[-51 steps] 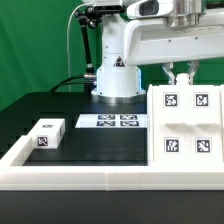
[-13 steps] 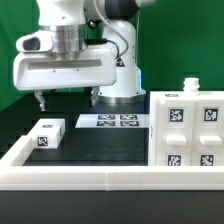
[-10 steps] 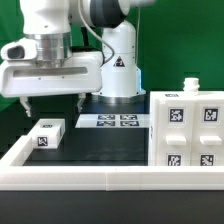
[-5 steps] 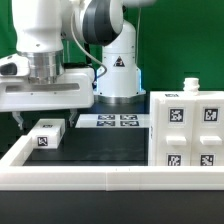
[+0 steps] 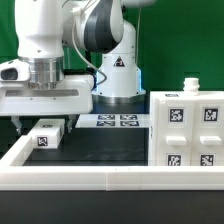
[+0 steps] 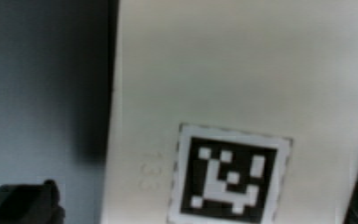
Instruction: Assemble cabinet
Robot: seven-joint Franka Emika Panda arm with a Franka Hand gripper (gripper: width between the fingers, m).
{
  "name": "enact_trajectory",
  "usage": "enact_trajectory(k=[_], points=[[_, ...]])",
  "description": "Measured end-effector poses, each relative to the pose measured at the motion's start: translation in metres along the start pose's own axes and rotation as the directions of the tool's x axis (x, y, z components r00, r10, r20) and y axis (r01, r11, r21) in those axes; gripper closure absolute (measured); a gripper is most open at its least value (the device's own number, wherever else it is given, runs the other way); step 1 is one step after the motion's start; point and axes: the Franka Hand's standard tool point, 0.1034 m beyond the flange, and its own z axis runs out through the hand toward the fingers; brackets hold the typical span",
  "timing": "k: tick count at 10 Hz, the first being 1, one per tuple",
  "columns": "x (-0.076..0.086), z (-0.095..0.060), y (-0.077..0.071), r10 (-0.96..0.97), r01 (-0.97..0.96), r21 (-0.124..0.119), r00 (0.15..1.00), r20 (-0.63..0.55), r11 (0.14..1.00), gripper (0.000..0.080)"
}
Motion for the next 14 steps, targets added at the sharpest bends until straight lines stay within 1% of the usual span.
enact_trajectory(k=[1, 2, 3, 6, 7, 8, 9, 11, 12, 13, 14], points=[[0.0, 0.0, 0.0, -0.001, 0.001, 0.0, 1.0, 0.0, 1.0, 0.0017], [0.0, 0.0, 0.0, -0.001, 0.001, 0.0, 1.0, 0.0, 1.0, 0.019], [0.0, 0.0, -0.001, -0.002, 0.002, 0.0, 1.0, 0.0, 1.0, 0.0236], [0.001, 0.0, -0.002, -0.005, 0.005, 0.0, 1.0, 0.0, 1.0, 0.0236], [0.002, -0.002, -0.005, -0.008, 0.008, 0.002, 1.0, 0.0, 1.0, 0.0236], [0.003, -0.007, -0.01, -0.016, 0.016, 0.005, 1.0, -0.003, 1.0, 0.0236], [0.005, -0.018, -0.017, -0.024, 0.024, 0.013, 1.0, -0.008, 1.0, 0.0236], [0.012, -0.061, -0.044, -0.035, 0.035, 0.053, 0.999, -0.019, 0.998, 0.0235], [0.018, -0.082, -0.055, -0.024, 0.026, 0.059, 0.999, -0.035, 0.998, 0.0235], [0.025, -0.104, -0.073, -0.007, 0.01, 0.064, 0.999, -0.048, 0.998, 0.0235], [0.028, -0.121, -0.091, 0.008, -0.004, 0.069, 0.999, -0.048, 0.998, 0.0235]])
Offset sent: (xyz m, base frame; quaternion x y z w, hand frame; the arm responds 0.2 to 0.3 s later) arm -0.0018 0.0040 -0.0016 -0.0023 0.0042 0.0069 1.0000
